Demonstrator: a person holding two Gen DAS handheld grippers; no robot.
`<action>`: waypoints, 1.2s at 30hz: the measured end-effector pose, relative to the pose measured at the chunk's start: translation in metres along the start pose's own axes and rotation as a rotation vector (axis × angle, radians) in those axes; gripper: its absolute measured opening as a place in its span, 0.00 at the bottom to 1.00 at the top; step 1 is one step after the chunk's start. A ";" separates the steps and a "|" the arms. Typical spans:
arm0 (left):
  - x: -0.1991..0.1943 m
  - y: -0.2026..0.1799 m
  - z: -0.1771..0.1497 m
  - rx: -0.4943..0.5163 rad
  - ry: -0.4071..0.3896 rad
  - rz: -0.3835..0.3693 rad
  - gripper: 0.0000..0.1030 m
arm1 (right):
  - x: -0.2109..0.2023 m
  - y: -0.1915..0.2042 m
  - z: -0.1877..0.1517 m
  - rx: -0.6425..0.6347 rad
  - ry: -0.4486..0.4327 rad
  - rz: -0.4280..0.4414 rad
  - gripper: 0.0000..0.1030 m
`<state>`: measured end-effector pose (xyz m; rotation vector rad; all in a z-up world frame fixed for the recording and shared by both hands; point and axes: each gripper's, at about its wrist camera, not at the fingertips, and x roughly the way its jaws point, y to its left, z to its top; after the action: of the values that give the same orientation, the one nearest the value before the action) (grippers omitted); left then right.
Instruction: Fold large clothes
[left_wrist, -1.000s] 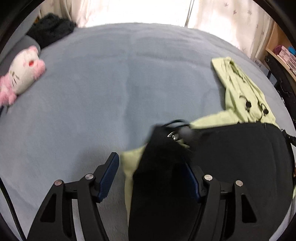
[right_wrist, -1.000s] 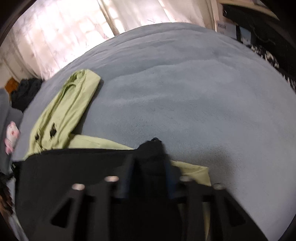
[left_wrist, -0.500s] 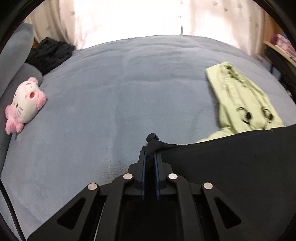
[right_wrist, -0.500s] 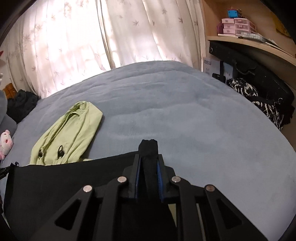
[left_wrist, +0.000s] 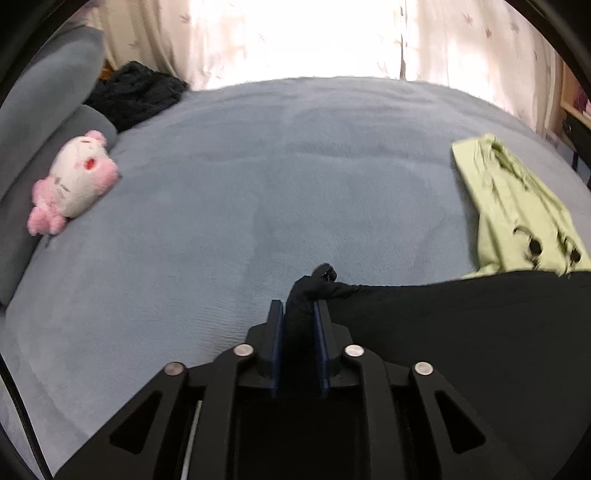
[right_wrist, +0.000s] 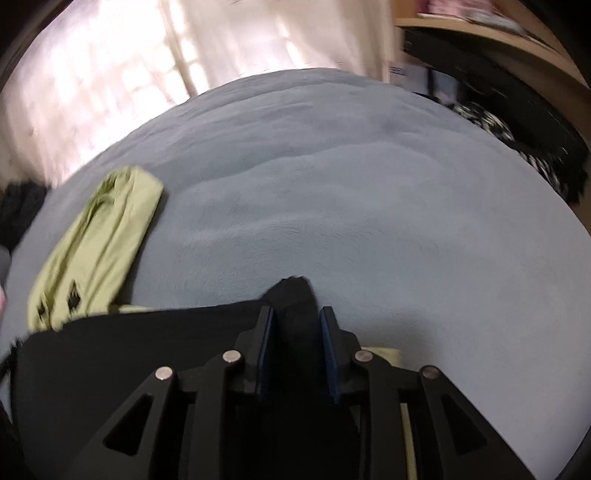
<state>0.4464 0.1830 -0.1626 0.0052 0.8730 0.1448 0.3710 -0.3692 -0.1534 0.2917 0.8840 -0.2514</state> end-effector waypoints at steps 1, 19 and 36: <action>-0.010 0.003 0.001 -0.012 -0.024 0.008 0.26 | -0.009 -0.003 0.001 0.020 -0.021 -0.017 0.24; -0.027 -0.049 -0.056 -0.047 0.048 -0.012 0.48 | -0.031 0.173 -0.086 -0.344 0.048 0.202 0.31; -0.093 -0.019 -0.096 -0.105 0.152 0.010 0.52 | -0.107 0.045 -0.091 -0.086 0.024 0.141 0.33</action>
<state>0.3162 0.1466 -0.1546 -0.1007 1.0162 0.2020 0.2556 -0.2848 -0.1165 0.2761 0.8915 -0.0796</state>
